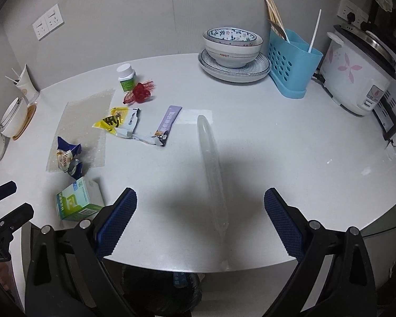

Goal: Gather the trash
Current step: 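Grasp the green box with the left tool while the right tool grasps the clear plastic tube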

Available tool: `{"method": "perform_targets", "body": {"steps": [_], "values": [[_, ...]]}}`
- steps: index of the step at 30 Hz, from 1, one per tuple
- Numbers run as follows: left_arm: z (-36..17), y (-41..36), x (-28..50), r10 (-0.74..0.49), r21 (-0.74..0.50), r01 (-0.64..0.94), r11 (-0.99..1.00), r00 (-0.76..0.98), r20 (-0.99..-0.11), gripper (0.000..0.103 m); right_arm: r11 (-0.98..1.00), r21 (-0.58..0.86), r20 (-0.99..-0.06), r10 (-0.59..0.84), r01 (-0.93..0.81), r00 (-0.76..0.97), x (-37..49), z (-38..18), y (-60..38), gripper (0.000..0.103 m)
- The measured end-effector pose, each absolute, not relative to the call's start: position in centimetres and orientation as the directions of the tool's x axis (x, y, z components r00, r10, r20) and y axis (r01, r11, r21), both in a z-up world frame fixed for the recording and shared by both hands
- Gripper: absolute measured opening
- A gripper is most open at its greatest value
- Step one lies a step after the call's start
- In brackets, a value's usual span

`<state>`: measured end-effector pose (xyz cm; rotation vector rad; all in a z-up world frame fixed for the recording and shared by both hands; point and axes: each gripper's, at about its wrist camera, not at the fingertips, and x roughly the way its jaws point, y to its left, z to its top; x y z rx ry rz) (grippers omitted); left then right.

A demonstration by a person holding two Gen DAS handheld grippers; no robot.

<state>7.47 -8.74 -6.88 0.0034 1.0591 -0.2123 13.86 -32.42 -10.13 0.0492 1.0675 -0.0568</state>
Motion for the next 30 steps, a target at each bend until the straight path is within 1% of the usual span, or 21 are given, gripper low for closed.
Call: {"method": "perform_targets", "body": {"steps": [8, 14, 17, 22, 25, 28, 29, 30], "values": [[-9.4, -9.5, 11.7, -0.195, -0.089, 0.267, 0.959, 0.402, -0.894, 0.097, 0.996, 0.006, -0.917, -0.03, 0.089, 0.399, 18.2, -13.6, -33.7, 0.093], [-11.7, -9.7, 12.4, -0.183, -0.052, 0.352, 0.935, 0.35, -0.919, 0.097, 0.993, 0.012, -0.942, -0.027, 0.116, 0.335, 19.5, -16.6, -34.6, 0.093], [-12.8, -9.7, 12.7, -0.175, -0.047, 0.368, 0.929, 0.324, -0.93, 0.097, 0.992, 0.017, -0.948, -0.025, 0.128, 0.318, 19.8, -17.5, -34.9, 0.093], [-14.1, -10.0, 12.9, -0.18, -0.055, 0.392, 0.918, 0.288, -0.941, 0.096, 0.99, 0.023, -0.959, -0.018, 0.142, 0.283, 20.7, -18.6, -35.1, 0.086], [-14.4, -10.6, 12.5, -0.187, -0.057, 0.422, 0.905, 0.274, -0.943, 0.092, 0.99, 0.025, -0.965, -0.012, 0.137, 0.263, 21.0, -19.2, -34.8, 0.08], [-14.7, -11.1, 12.3, -0.192, -0.061, 0.435, 0.899, 0.263, -0.946, 0.085, 0.99, 0.026, -0.97, -0.009, 0.139, 0.243, 21.2, -19.7, -34.6, 0.072], [-14.8, -11.2, 12.3, -0.197, -0.067, 0.434, 0.899, 0.262, -0.945, 0.082, 0.989, 0.026, -0.971, -0.009, 0.146, 0.237, 21.4, -19.9, -34.5, 0.067], [-14.8, -11.2, 12.3, -0.203, -0.074, 0.431, 0.899, 0.262, -0.943, 0.076, 0.987, 0.031, -0.974, -0.006, 0.155, 0.228, 21.5, -20.1, -34.6, 0.062]]}}
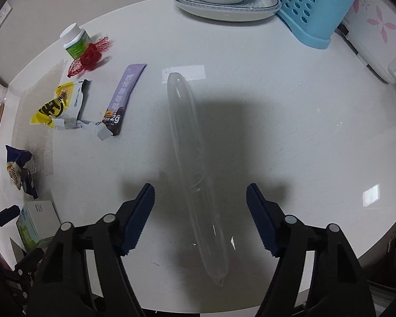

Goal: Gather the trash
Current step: 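Grasp the green box with the left tool while the right tool grasps the clear plastic tube, then carry the green box and clear tube with both tools over the trash bin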

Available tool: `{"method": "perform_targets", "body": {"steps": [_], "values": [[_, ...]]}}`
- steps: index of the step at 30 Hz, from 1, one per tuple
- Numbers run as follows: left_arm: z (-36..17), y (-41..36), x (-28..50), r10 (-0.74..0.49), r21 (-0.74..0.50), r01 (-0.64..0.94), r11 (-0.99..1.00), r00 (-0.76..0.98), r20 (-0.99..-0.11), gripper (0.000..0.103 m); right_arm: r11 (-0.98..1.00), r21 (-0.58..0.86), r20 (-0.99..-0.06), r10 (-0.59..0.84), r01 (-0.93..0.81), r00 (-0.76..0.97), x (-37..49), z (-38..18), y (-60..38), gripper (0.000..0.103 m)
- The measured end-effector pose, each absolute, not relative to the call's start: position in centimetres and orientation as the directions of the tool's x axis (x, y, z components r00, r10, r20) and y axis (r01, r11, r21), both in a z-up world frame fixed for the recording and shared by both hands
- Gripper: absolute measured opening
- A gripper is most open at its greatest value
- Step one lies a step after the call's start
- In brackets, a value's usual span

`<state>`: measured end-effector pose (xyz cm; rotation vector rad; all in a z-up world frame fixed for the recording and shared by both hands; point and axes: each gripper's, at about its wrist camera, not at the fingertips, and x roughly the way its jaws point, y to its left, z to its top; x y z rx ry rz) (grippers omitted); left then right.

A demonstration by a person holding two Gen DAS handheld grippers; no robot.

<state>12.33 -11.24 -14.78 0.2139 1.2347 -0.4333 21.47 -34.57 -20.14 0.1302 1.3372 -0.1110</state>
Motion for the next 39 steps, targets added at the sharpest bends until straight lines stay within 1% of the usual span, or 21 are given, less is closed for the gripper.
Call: {"method": "perform_targets", "body": {"steps": [1, 2, 3, 4, 5, 6, 7, 12, 19, 29, 39], "values": [[-14.8, -11.3, 12.4, -0.204, -0.076, 0.429, 0.9, 0.261, -0.943, 0.073, 0.986, 0.037, -0.975, 0.001, 0.161, 0.22, 21.6, -20.3, -34.6, 0.059], [-14.9, -11.4, 12.4, -0.201, -0.074, 0.426, 0.901, 0.261, -0.944, 0.069, 0.985, 0.043, -0.977, 0.007, 0.167, 0.214, 21.6, -20.4, -34.6, 0.054], [-14.9, -11.5, 12.4, -0.202, -0.076, 0.424, 0.903, 0.26, -0.944, 0.066, 0.983, 0.049, -0.979, 0.012, 0.175, 0.205, 21.7, -20.6, -34.7, 0.046], [-14.9, -11.6, 12.3, -0.207, -0.082, 0.422, 0.903, 0.259, -0.943, 0.065, 0.982, 0.052, -0.981, 0.016, 0.181, 0.194, 21.8, -20.8, -34.7, 0.041], [-14.9, -11.6, 12.3, -0.207, -0.082, 0.419, 0.904, 0.262, -0.943, 0.06, 0.981, 0.052, -0.983, 0.017, 0.186, 0.184, 21.8, -21.0, -34.6, 0.03], [-14.8, -11.6, 12.3, -0.208, -0.084, 0.415, 0.906, 0.263, -0.942, 0.057, 0.98, 0.05, -0.984, 0.016, 0.191, 0.176, 21.8, -21.1, -34.6, 0.027], [-14.7, -11.5, 12.3, -0.211, -0.089, 0.41, 0.908, 0.263, -0.941, 0.056, 0.979, 0.052, -0.984, 0.017, 0.195, 0.179, 21.7, -21.1, -34.6, 0.026], [-14.2, -11.3, 12.1, -0.21, -0.093, 0.384, 0.919, 0.274, -0.939, 0.055, 0.972, 0.06, -0.979, 0.014, 0.226, 0.201, 21.2, -20.6, -34.6, 0.025], [-12.4, -10.5, 11.2, -0.195, -0.084, 0.329, 0.941, 0.321, -0.927, 0.055, 0.973, 0.067, -0.967, 0.009, 0.219, 0.253, 20.0, -18.4, -33.8, 0.024], [-9.5, -8.9, 9.7, -0.177, -0.089, 0.233, 0.968, 0.394, -0.902, 0.055, 0.981, 0.083, -0.937, 0.017, 0.175, 0.348, 18.2, -14.9, -32.1, 0.024], [-8.3, -8.0, 7.5, -0.141, -0.082, 0.154, 0.985, 0.429, -0.892, 0.055, 0.989, 0.101, -0.901, 0.044, 0.108, 0.432, 15.0, -11.5, -30.1, 0.024]]}}
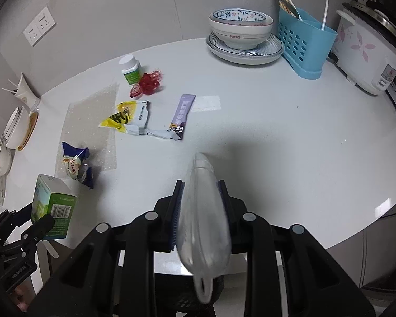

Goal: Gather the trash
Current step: 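Carry the green box and clear tube with both tools over the trash bin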

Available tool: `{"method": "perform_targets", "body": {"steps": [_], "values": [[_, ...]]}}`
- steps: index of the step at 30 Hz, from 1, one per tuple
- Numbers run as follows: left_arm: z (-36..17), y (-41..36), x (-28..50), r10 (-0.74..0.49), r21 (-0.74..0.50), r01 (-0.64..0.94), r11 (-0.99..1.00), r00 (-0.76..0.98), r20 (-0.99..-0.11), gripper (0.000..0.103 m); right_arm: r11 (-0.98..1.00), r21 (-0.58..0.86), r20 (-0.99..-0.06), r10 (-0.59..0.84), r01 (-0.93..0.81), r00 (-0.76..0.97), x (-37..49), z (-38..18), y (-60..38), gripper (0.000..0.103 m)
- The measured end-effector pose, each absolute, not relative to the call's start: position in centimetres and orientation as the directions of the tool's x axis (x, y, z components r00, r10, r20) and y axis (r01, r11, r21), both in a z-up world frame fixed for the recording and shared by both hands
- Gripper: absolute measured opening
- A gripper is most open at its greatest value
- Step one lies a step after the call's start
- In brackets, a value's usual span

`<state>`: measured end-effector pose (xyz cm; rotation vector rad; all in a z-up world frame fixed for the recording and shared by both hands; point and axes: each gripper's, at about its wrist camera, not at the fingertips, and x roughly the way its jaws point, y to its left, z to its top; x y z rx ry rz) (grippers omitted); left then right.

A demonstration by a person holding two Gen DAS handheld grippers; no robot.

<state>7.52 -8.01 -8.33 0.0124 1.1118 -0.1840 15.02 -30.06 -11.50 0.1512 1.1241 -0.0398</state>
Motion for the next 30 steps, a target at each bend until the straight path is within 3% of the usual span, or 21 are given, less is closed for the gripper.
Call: {"method": "perform_targets", "body": {"steps": [10, 30], "values": [[-8.4, -7.6, 4.2, -0.136, -0.102, 0.102, 0.99, 0.43, -0.892, 0.055, 0.993, 0.112, -0.878, 0.076, 0.048, 0.473, 11.0, -9.7, -28.5, 0.024], [-9.9, -7.9, -1.9, -0.116, -0.088, 0.086, 0.992, 0.425, -0.898, 0.055, 0.992, 0.12, -0.881, 0.13, -0.051, 0.455, 3.9, -11.4, -26.3, 0.024]]}}
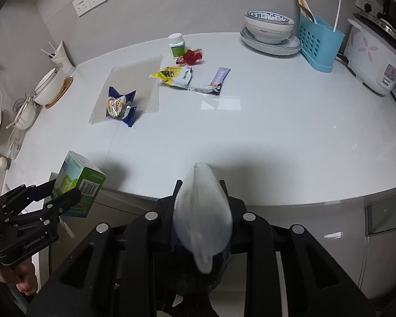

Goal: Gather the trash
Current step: 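Carry the green box and clear tube with both tools over the trash bin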

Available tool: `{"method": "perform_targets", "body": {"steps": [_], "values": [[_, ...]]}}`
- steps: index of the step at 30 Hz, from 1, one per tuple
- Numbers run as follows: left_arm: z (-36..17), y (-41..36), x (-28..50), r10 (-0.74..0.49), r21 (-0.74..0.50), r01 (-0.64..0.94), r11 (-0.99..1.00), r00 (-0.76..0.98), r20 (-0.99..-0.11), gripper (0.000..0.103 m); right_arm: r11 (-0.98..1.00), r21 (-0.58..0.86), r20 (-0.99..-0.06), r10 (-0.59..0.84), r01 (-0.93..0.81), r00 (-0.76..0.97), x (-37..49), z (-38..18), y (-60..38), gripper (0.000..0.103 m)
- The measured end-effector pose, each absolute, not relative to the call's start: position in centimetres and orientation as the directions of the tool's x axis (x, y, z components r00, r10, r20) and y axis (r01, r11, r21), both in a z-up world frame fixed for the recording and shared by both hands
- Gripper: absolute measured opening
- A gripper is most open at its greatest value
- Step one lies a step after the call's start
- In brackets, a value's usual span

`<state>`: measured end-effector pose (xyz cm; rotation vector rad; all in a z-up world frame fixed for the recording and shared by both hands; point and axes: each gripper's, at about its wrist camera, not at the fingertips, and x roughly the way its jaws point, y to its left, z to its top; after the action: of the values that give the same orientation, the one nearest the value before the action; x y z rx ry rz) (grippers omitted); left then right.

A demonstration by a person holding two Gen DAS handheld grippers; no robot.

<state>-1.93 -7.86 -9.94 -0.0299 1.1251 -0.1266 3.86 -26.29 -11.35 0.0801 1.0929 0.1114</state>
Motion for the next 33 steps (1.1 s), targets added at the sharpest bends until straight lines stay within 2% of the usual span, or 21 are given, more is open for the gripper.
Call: {"method": "perform_targets", "body": {"steps": [17, 33], "values": [[-12.3, -8.3, -6.6, -0.125, -0.106, 0.069, 0.992, 0.406, -0.905, 0.055, 0.979, 0.136, -0.869, 0.191, -0.15, 0.457, -2.0, -13.1, -24.5, 0.024], [-17.2, -8.4, -9.0, -0.13, -0.12, 0.05, 0.992, 0.385, -0.914, 0.055, 0.971, 0.177, -0.903, 0.225, -0.159, 0.366, -4.9, -18.9, -24.6, 0.024]]}}
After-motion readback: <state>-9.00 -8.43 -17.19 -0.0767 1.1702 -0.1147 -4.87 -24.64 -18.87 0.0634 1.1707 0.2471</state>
